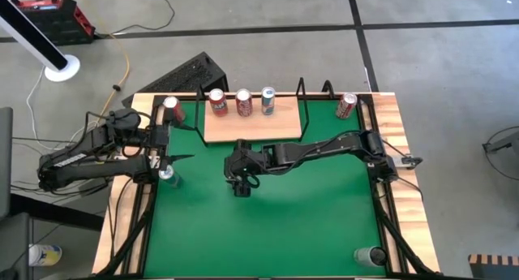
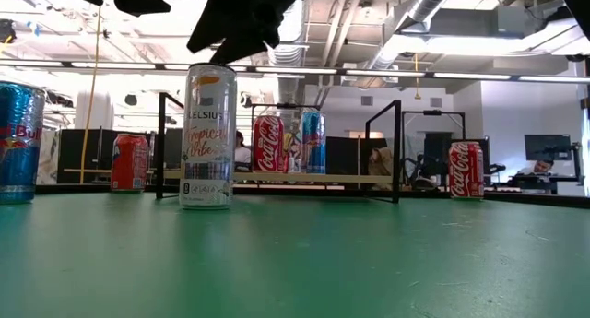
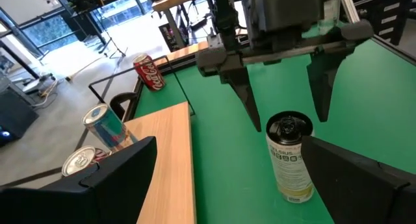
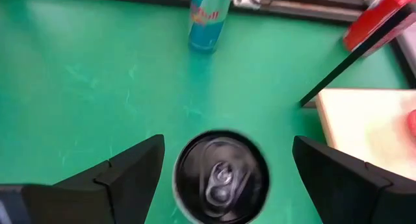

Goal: Place canned beverage on shelf
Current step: Put the left white and yellow soda can on the shelf

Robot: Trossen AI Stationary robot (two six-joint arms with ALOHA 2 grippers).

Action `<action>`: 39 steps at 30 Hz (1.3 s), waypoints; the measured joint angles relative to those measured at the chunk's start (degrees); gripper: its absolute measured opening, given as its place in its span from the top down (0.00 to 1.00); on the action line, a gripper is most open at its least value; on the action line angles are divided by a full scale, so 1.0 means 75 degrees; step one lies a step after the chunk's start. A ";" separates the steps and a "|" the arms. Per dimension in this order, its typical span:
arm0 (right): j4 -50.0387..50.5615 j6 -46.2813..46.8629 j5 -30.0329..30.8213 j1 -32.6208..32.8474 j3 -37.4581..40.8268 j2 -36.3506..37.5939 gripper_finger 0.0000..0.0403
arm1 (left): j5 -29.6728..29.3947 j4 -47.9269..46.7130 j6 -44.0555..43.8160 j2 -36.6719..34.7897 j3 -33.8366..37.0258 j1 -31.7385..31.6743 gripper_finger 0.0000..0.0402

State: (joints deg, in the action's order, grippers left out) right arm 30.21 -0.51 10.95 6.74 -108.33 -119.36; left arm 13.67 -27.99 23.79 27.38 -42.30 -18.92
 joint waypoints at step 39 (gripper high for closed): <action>-0.0226 0.0819 -0.0327 -0.0119 0.0523 0.0003 0.09 | -0.0013 -0.0015 -0.0085 -0.0001 -0.0002 0.0000 0.09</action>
State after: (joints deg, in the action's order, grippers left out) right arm 28.51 5.63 8.49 5.85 -104.40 -119.33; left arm 13.57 -28.10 23.15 27.37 -42.32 -18.92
